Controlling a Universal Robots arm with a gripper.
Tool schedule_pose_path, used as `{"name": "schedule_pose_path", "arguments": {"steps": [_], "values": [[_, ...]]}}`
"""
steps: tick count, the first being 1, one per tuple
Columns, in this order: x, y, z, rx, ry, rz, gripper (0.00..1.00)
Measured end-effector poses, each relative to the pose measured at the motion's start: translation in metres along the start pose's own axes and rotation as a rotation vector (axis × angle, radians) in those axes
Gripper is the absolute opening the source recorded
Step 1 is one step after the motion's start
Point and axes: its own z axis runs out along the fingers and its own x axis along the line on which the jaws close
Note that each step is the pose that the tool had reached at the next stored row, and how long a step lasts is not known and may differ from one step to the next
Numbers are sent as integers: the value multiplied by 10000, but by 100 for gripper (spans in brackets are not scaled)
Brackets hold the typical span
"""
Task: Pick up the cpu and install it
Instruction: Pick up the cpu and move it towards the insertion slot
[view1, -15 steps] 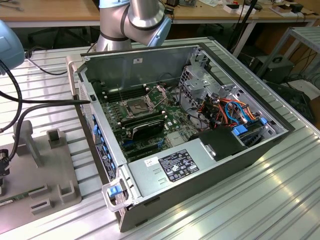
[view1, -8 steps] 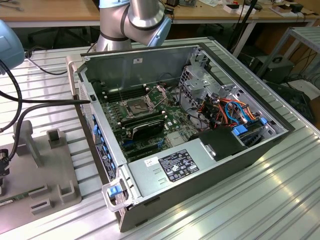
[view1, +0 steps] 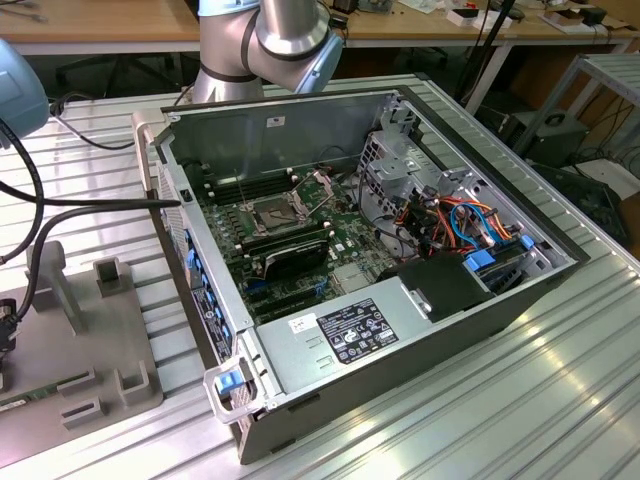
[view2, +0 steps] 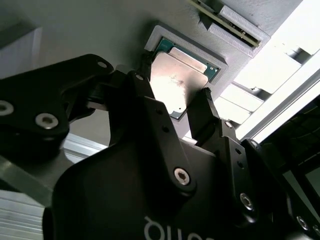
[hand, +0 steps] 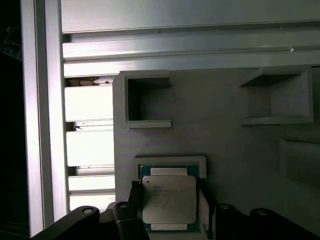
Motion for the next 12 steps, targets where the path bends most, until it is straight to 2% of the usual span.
{"name": "schedule_pose_path", "arguments": {"steps": [11,12], "values": [[0,0,-7,0,0,0,55],[0,0,-7,0,0,0,61]]}}
